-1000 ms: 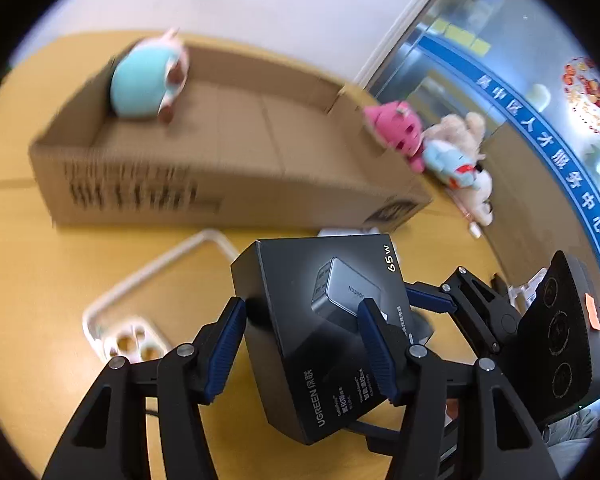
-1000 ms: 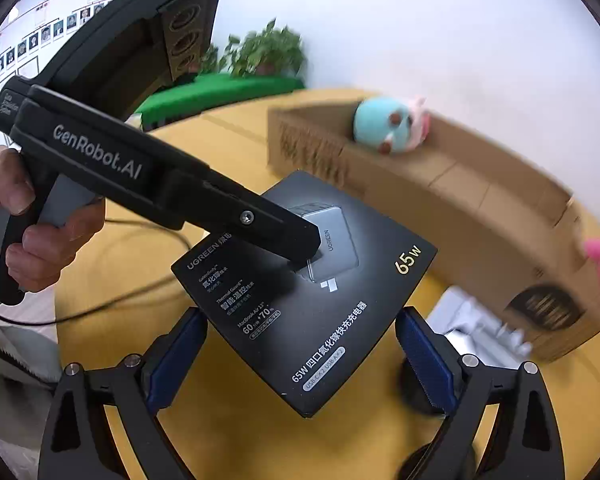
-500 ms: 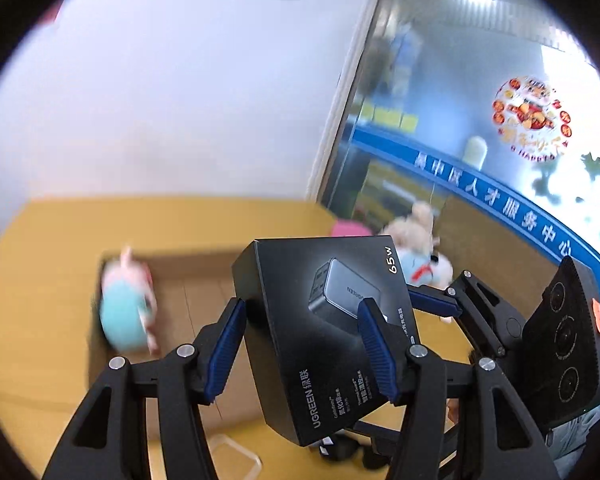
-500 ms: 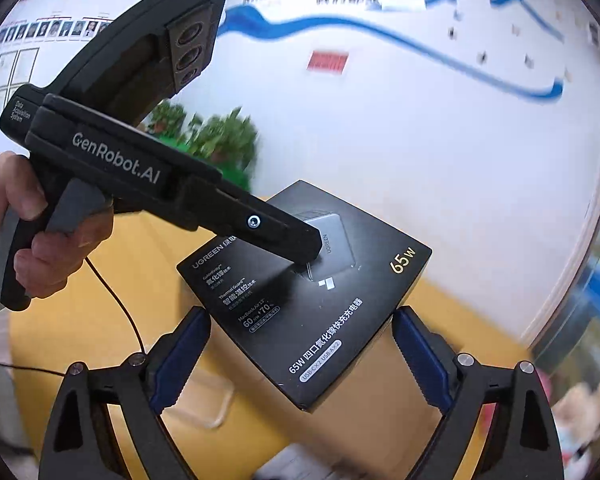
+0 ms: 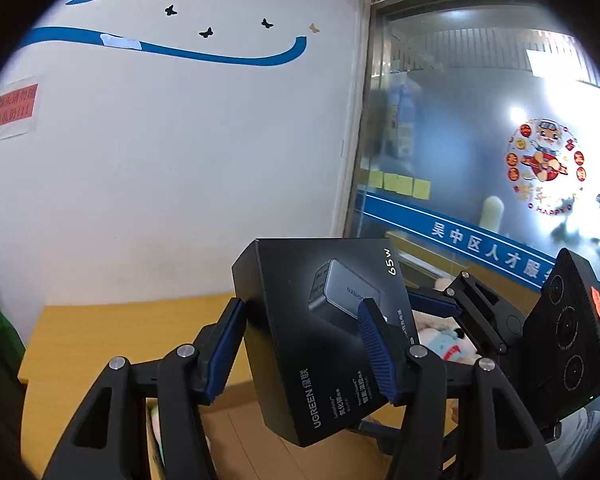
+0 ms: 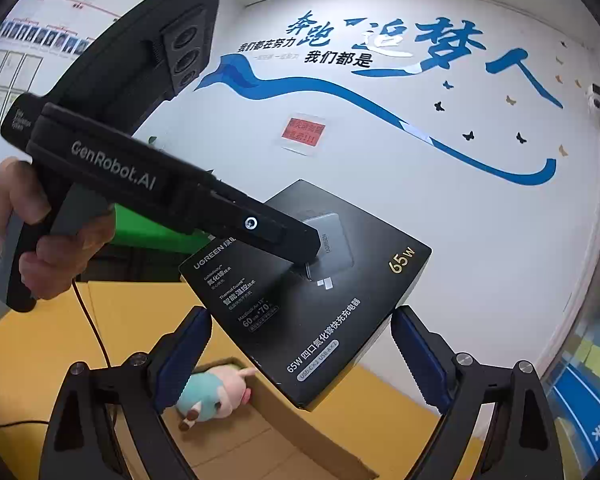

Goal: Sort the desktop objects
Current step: 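Carry the black charger box into the cardboard box and release it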

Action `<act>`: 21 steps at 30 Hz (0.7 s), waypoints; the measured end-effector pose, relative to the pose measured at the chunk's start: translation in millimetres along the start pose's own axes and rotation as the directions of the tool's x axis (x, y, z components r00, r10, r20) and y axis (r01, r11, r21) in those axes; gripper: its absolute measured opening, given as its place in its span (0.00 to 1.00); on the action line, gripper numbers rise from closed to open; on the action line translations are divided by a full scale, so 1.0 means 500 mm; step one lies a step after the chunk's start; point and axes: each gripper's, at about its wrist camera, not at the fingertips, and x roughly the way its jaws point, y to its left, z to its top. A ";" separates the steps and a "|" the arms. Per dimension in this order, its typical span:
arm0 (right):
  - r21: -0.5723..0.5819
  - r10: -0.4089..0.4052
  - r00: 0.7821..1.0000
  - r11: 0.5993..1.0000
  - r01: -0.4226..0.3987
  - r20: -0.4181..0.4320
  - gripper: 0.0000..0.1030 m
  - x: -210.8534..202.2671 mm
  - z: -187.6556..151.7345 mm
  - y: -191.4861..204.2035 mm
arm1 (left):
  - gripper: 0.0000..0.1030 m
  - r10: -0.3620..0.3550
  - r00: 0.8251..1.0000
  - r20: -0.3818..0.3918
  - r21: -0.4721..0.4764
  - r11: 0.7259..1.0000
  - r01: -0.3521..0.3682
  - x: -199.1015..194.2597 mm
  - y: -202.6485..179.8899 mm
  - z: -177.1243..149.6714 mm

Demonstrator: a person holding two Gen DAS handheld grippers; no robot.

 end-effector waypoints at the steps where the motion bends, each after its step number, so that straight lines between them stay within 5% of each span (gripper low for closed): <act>1: 0.015 0.006 1.000 1.000 -0.006 -0.002 0.89 0.022 0.004 -0.022 | 0.56 0.004 1.000 -0.005 -0.009 1.000 -0.004 0.019 0.011 0.009; 6: 0.068 0.053 0.997 0.996 -0.049 -0.051 0.89 0.133 -0.024 -0.090 | 0.56 0.028 0.994 -0.103 -0.060 0.998 -0.034 0.161 0.082 0.002; 11: 0.146 0.134 0.976 0.983 -0.109 -0.170 0.89 0.279 -0.137 -0.112 | 0.56 0.047 0.969 -0.244 -0.115 0.990 -0.077 0.312 0.151 -0.084; 16: 0.254 0.240 0.929 0.952 -0.169 -0.283 0.89 0.401 -0.284 -0.102 | 0.56 0.031 0.916 -0.399 -0.172 0.979 -0.108 0.449 0.214 -0.214; 21: 0.373 0.363 0.849 0.902 -0.216 -0.385 0.89 0.504 -0.442 -0.065 | 0.56 0.053 0.833 -0.550 -0.178 0.967 -0.180 0.551 0.237 -0.341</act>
